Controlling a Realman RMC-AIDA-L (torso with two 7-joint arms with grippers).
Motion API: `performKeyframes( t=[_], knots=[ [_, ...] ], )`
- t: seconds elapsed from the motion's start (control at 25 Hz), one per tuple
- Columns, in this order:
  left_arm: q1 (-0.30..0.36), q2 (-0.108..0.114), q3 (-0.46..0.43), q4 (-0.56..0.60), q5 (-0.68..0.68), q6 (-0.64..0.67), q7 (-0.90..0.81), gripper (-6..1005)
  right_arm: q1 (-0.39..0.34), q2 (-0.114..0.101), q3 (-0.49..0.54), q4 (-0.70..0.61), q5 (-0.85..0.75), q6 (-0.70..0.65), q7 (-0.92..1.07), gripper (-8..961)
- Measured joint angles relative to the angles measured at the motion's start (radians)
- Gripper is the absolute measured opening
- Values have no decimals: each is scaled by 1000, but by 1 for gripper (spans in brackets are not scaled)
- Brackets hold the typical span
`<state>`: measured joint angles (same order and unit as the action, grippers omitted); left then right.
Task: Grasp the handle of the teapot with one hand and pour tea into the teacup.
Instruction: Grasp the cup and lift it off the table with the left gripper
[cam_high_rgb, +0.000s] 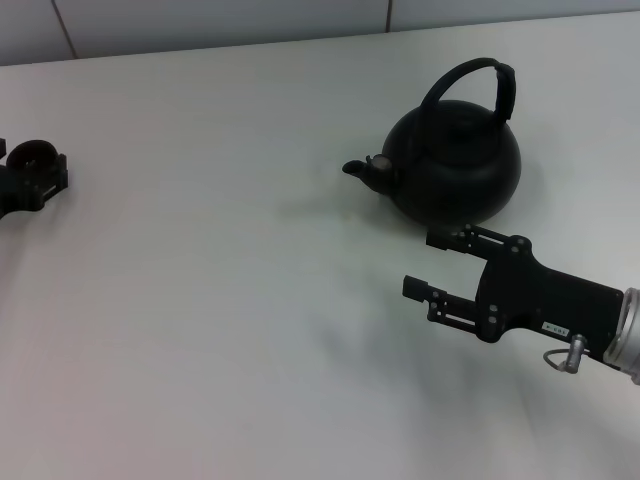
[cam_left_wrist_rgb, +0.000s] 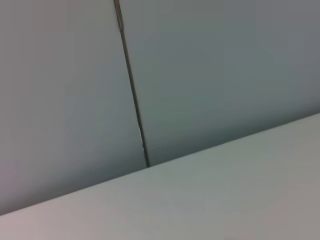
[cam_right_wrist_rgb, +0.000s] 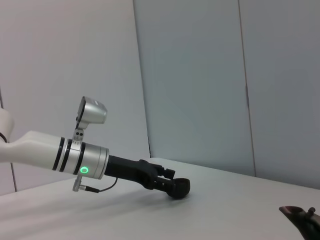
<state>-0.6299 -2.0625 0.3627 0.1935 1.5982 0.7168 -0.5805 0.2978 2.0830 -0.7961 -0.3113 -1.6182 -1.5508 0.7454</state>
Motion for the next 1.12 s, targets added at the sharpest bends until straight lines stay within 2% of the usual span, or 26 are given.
performKeyframes(
  t=[0.36,0.96,1.12],
  knots=[
    [-17,2,31,-8,7,-51,-59,789,0,0,0,0,0,1,0,683],
    [-38,0,45,-10,6,-90,-64,786,-2,0,0,2,0,-1,0,683],
    [-38,0,40,-9,3,-85,-64,713,-2,0,0,2,0,-2,0,684]
  ],
)
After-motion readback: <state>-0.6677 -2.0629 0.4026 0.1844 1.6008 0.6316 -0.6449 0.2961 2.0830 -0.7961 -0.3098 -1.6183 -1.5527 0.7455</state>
